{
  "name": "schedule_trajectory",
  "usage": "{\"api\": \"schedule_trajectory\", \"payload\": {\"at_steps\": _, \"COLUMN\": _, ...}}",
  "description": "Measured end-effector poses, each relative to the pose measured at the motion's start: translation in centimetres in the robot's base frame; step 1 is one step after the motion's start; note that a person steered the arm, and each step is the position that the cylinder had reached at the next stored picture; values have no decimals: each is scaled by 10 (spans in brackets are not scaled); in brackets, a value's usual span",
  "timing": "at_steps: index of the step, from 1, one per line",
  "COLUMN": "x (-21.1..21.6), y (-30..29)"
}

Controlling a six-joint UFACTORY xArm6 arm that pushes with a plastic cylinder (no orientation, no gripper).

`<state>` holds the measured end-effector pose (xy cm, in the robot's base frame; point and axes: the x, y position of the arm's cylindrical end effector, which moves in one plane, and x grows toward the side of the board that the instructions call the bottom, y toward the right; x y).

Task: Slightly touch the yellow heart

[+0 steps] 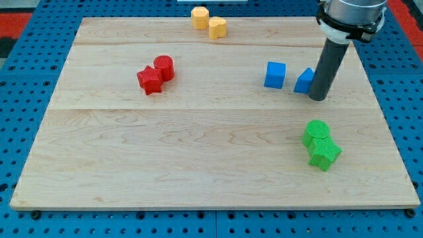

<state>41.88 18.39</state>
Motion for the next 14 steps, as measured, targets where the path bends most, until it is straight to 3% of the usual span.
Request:
{"api": "schedule_trajectory", "payload": {"at_steps": 1, "x": 1, "y": -9}}
{"api": "schedule_trajectory", "payload": {"at_steps": 2, "x": 34, "y": -5}}
{"api": "schedule_trajectory", "payload": {"at_steps": 3, "x": 43, "y": -39}}
{"api": "schedule_trajectory", "payload": {"at_steps": 5, "x": 35, "y": -178}}
{"api": "schedule_trajectory", "payload": {"at_steps": 10, "x": -109, "y": -211}}
{"api": "schedule_trajectory", "payload": {"at_steps": 14, "x": -157, "y": -194}}
